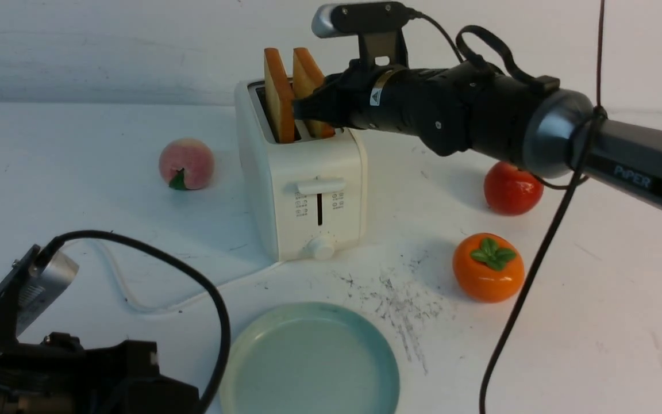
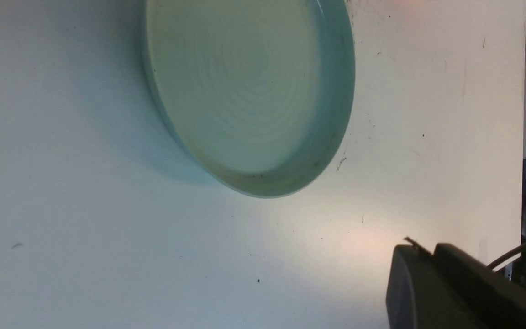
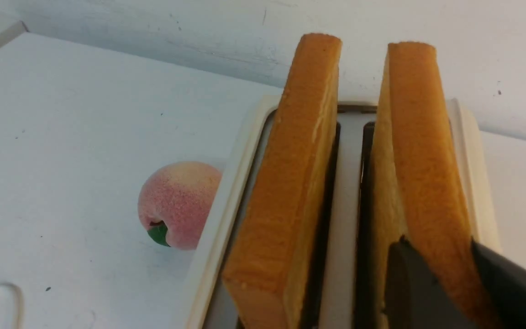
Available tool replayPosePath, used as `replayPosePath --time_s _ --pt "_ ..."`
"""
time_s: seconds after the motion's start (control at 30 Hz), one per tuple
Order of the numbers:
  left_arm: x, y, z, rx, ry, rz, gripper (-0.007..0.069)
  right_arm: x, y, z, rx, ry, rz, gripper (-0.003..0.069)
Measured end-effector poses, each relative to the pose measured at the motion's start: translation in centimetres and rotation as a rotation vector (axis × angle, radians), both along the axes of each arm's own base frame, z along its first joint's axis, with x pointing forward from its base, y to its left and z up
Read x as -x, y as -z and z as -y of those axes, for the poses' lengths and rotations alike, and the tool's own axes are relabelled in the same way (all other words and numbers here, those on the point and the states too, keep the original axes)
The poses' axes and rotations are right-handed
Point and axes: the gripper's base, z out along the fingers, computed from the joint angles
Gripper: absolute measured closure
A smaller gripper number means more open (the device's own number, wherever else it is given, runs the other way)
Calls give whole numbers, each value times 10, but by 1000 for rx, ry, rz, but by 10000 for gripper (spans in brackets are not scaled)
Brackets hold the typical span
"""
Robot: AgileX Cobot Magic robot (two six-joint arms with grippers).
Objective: Take toasted bread from bread machine on white table place on plate.
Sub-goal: 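Grasp the toast slice in the toaster and pull it up out of the slot with the right gripper, then place the held slice of bread on top of the slice on the plate with the right gripper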
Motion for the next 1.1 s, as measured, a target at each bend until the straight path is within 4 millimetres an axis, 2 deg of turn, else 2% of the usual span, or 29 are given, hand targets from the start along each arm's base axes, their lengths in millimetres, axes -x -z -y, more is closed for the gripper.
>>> replayPosePath --time_s 0.07,0.2,0.23,0.27,0.33,0.37,0.4,0.5,0.57,0.67,0.7,0.77,0.9,1.1 --pt "0 0 0 -1 0 0 585 4 -10 2 4 -1 13 545" --pt "0 0 0 -4 1 1 578 24 -63 15 -14 -4 112 545" --pt "0 0 0 -4 1 1 578 24 -63 15 -13 -4 111 545" --pt "0 0 0 -4 1 1 576 39 -94 25 -20 -2 165 545" --pt "0 0 0 -4 2 0 575 57 -123 37 -17 4 202 545" --pt "0 0 0 -4 2 0 575 62 -130 39 -17 6 213 545" --pt "0 0 0 -4 2 0 575 77 -149 50 -1 15 225 545" --pt "0 0 0 -4 3 -1 575 113 -180 76 58 50 176 545" --pt "0 0 0 -5 4 -1 575 132 -188 90 102 73 105 545" --pt "0 0 0 -5 4 -1 572 154 -192 106 159 99 -8 545" --pt "0 0 0 -5 4 -1 571 168 -191 116 207 117 -102 545" --pt "0 0 0 -5 4 -1 568 182 -186 126 265 135 -218 545" --pt "0 0 0 -5 4 0 568 196 -178 135 324 143 -325 545" --pt "0 0 0 -8 7 1 568 225 -135 137 303 45 -511 545"
